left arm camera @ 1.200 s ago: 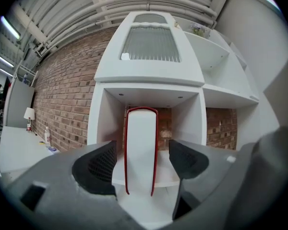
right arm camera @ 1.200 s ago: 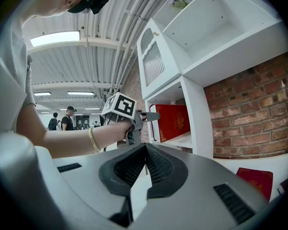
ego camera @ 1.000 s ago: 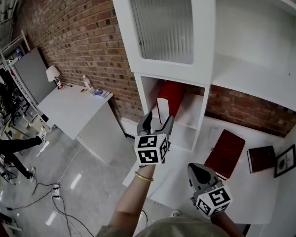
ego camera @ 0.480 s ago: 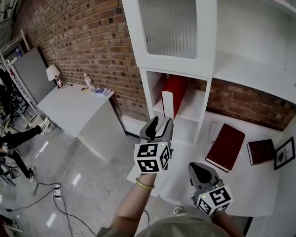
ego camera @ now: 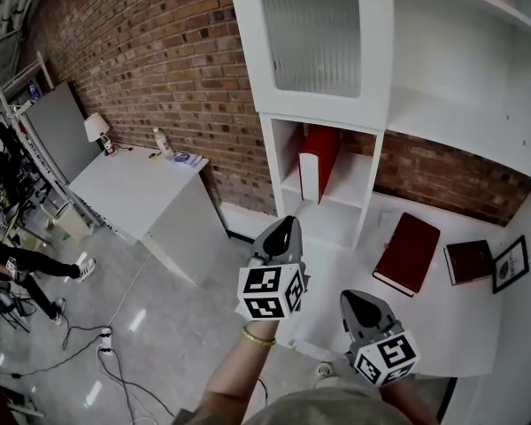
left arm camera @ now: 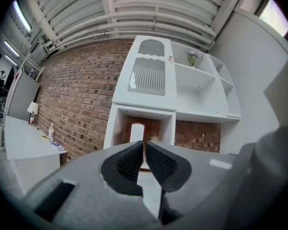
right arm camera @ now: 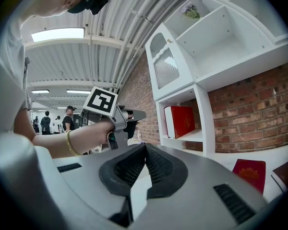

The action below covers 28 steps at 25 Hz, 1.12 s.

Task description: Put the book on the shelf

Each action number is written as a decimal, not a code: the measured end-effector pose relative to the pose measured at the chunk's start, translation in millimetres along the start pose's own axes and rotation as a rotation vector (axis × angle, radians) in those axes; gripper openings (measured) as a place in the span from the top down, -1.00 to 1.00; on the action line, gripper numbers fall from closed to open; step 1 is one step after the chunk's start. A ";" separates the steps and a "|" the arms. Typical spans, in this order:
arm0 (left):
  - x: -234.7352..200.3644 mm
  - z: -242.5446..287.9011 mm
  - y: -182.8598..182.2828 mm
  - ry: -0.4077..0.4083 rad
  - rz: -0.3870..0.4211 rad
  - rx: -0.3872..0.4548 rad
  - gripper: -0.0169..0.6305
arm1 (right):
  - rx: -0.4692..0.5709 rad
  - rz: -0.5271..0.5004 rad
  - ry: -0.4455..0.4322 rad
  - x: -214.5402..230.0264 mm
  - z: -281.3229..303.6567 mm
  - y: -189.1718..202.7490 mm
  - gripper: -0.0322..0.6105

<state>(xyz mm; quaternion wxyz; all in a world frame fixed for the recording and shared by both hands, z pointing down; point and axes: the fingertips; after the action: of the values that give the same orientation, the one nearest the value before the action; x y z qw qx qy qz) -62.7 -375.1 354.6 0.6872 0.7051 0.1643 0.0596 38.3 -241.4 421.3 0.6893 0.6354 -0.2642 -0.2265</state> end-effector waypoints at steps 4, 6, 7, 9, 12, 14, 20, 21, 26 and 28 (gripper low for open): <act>-3.7 -20.0 -0.6 -0.002 0.000 0.001 0.92 | -0.003 0.002 0.007 -12.6 -6.2 2.9 0.88; -5.1 -30.3 -2.8 0.001 0.001 0.000 0.92 | -0.006 0.003 0.009 -19.6 -8.8 2.6 0.88; -5.5 -35.4 -3.6 0.003 0.002 -0.001 0.92 | -0.006 0.003 0.010 -23.0 -10.3 2.0 0.88; -6.0 -46.2 -2.8 0.006 0.004 -0.008 0.92 | -0.007 0.002 0.010 -29.7 -13.6 1.5 0.88; -6.7 -64.8 1.1 0.008 0.008 -0.015 0.92 | -0.008 -0.002 0.006 -40.1 -18.3 2.4 0.88; -7.4 -78.3 2.4 0.010 0.009 -0.016 0.92 | -0.008 -0.004 0.005 -47.2 -21.6 2.7 0.88; -8.8 -116.5 6.8 0.016 0.011 -0.021 0.92 | -0.014 -0.005 0.004 -63.6 -33.6 7.5 0.88; -8.9 -122.3 7.8 0.016 0.010 -0.023 0.92 | -0.015 -0.004 0.003 -66.0 -35.5 8.1 0.88; -8.0 -148.1 16.0 0.023 0.004 -0.040 0.92 | -0.014 -0.001 -0.002 -78.8 -44.0 10.3 0.88; -7.4 -158.1 18.9 0.028 -0.001 -0.047 0.92 | -0.014 0.001 -0.004 -84.6 -47.0 10.3 0.88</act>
<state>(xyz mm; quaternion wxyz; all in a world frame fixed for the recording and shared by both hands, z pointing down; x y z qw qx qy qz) -115.8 -227.3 381.9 0.7013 0.6877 0.1727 0.0728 4.6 -150.1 422.6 0.6932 0.6301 -0.2644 -0.2293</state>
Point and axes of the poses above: the fingertips, and each gripper's own axes: z forward along the fingers, x to its right, y out of its underside, and after that the axes turned 5 degrees about -y, right-handed
